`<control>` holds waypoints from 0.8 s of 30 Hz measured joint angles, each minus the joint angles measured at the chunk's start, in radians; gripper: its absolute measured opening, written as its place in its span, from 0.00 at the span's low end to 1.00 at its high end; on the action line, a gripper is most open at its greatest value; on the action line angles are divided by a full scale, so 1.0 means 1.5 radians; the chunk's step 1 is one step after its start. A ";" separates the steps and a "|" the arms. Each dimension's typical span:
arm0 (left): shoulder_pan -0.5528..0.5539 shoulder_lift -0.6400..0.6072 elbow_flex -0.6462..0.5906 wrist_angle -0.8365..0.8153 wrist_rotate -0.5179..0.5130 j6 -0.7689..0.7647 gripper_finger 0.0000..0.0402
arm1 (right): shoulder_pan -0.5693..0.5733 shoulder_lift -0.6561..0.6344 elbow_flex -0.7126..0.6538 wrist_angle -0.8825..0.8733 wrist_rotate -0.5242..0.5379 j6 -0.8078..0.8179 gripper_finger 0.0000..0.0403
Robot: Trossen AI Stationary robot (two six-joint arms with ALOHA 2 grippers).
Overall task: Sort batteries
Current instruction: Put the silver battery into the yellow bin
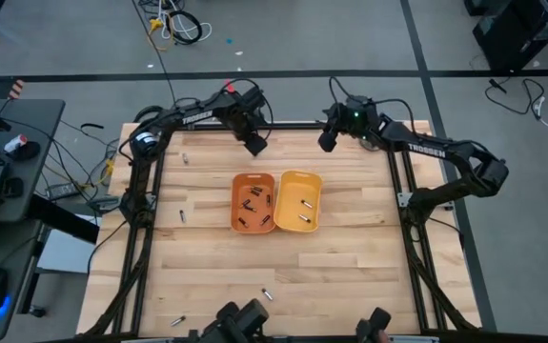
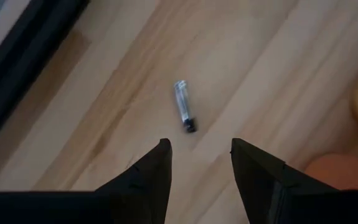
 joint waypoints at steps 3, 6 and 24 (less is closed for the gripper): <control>-0.007 0.005 -0.003 0.043 -0.007 -0.008 0.40 | -0.015 0.000 0.000 0.017 -0.027 0.000 0.45; -0.011 0.023 -0.005 0.059 -0.015 -0.027 0.40 | -0.025 0.000 0.000 0.030 -0.043 0.000 0.45; -0.008 0.085 -0.005 0.059 0.001 -0.033 0.40 | -0.067 0.002 0.000 0.034 -0.062 -0.017 0.45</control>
